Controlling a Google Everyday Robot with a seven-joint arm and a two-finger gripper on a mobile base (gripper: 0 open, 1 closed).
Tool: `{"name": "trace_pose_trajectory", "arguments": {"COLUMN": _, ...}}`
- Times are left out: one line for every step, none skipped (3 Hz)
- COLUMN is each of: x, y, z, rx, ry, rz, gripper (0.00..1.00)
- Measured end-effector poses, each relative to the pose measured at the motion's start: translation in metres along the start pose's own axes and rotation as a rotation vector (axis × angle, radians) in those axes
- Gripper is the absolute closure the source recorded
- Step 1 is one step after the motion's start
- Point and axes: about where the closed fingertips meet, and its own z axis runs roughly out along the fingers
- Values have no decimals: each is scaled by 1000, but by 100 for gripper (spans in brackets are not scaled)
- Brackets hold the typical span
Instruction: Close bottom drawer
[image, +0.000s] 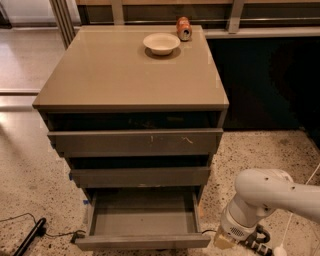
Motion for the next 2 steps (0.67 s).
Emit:
{"name": "trace_pose_trajectory", "arguments": {"x": 1, "y": -2, "z": 9, "rx": -13, "ry": -2, "rz": 3, "gripper": 100}}
{"name": "trace_pose_trajectory", "arguments": {"x": 8, "y": -6, "z": 33, "rx": -41, "ry": -2, "rz": 12, "gripper": 100}}
